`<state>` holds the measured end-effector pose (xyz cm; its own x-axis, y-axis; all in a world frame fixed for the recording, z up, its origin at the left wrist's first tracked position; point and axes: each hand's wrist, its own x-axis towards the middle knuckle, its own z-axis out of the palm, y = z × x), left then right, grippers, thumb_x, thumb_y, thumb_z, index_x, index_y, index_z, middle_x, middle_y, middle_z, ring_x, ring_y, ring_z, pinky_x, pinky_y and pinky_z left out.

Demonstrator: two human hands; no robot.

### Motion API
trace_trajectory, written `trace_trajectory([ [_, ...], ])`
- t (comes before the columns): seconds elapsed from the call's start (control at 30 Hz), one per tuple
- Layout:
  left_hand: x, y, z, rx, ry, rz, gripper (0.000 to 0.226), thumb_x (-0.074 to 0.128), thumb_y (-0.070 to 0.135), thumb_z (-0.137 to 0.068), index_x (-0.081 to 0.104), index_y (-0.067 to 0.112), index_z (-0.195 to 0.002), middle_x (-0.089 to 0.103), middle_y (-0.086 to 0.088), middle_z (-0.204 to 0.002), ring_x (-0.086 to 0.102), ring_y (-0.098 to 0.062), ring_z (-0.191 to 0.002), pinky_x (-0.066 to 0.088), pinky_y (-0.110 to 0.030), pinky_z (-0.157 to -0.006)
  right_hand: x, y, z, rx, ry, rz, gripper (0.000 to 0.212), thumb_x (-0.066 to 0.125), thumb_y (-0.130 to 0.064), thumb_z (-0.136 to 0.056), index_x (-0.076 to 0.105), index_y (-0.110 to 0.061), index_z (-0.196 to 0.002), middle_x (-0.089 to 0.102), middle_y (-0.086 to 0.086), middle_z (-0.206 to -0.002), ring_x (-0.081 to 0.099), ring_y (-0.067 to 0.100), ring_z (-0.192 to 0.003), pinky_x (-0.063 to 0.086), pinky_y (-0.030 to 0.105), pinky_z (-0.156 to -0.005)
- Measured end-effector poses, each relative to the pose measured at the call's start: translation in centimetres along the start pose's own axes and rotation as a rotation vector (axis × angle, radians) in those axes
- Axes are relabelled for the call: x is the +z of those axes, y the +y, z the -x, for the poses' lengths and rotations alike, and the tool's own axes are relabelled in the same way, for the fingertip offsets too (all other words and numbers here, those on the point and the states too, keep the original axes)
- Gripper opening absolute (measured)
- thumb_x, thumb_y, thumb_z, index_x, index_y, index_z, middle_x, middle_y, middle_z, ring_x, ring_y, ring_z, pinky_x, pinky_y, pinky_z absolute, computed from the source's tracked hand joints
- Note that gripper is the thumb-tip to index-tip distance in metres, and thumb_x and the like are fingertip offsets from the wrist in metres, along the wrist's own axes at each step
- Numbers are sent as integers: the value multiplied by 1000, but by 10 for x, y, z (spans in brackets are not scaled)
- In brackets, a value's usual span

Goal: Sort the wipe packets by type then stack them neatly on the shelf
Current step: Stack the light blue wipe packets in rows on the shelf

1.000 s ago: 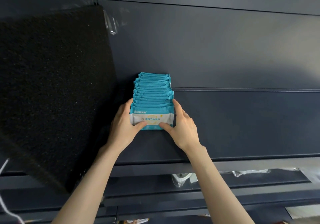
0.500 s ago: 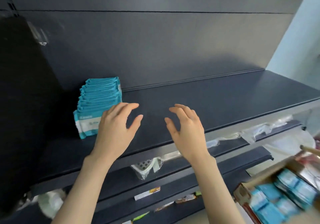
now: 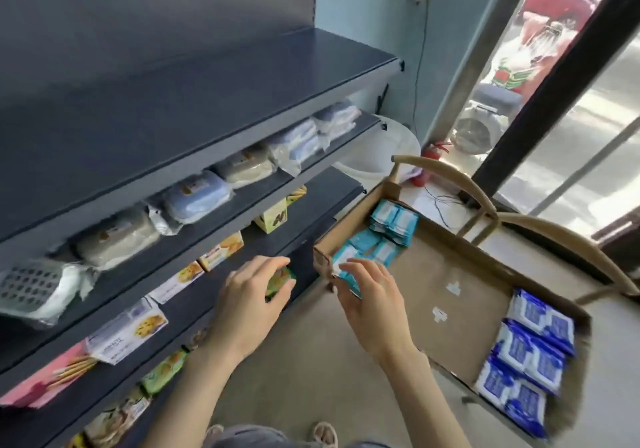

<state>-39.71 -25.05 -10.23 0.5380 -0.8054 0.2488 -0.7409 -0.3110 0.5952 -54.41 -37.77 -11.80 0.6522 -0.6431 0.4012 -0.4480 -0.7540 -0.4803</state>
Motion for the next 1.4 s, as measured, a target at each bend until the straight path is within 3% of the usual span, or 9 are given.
trace_trajectory([
  [0.1, 50, 20, 4, -13, -158, 31, 30, 61, 31, -89, 63, 17, -115, 63, 3, -110, 60, -18, -99, 51, -38, -84, -10, 44, 32, 127, -30, 41, 21, 62, -20, -78, 66, -15, -98, 68, 1, -98, 62, 27, -82, 52, 32, -70],
  [0.3, 112, 39, -10, -6, -413, 39, 38, 59, 29, -91, 55, 20, -128, 58, 4, -121, 53, -16, -111, 43, -37, -97, -11, 103, 61, 338, -133, 55, 24, 62, -20, -84, 66, -12, -105, 67, 4, -104, 63, 28, -91, 49, 35, -80],
  [0.47, 140, 36, -61, -14, -475, 47, 37, 60, 27, -91, 55, 19, -127, 58, 3, -116, 54, -16, -107, 44, -39, -95, -1, 137, 36, 423, -122, 53, 25, 70, -10, -81, 65, -9, -105, 67, 7, -104, 62, 30, -90, 49, 36, -80],
  [0.7, 193, 8, -172, -57, -567, 67, 38, 58, 26, -92, 53, 19, -128, 58, -1, -122, 53, -16, -111, 46, -36, -95, 44, 192, -50, 502, -158, 29, 22, 67, -13, -82, 66, -8, -103, 67, 8, -102, 62, 30, -88, 51, 37, -75],
  [0.87, 244, -24, -238, -160, -663, 67, 36, 58, 23, -92, 53, 18, -128, 58, 1, -116, 54, -13, -105, 45, -31, -91, 93, 239, -108, 624, -259, -10, 24, 64, -14, -87, 64, -7, -110, 66, 9, -109, 59, 31, -97, 47, 38, -82],
  [1.1, 339, -83, -279, -322, -847, 1, 37, 59, 20, -91, 53, 17, -127, 58, -1, -116, 57, -18, -103, 46, -33, -88, 168, 306, -136, 810, -384, -113, 27, 55, -18, -94, 60, -7, -118, 61, 8, -117, 54, 29, -105, 40, 34, -88],
  [1.3, 426, -132, -279, -550, -904, -73, 43, 59, 14, -89, 47, 9, -130, 52, -10, -124, 53, -26, -109, 40, -31, -89, 242, 373, -124, 992, -509, -219, 32, 51, -23, -95, 53, -11, -125, 57, 5, -122, 51, 22, -112, 39, 31, -89],
  [1.4, 463, -148, -274, -670, -927, -154, 59, 63, 21, -87, 35, 6, -137, 40, -14, -135, 42, -33, -122, 35, -37, -99, 274, 395, -114, 1070, -526, -281, 41, 57, -22, -93, 49, -9, -130, 52, 7, -128, 50, 23, -115, 39, 30, -93],
])
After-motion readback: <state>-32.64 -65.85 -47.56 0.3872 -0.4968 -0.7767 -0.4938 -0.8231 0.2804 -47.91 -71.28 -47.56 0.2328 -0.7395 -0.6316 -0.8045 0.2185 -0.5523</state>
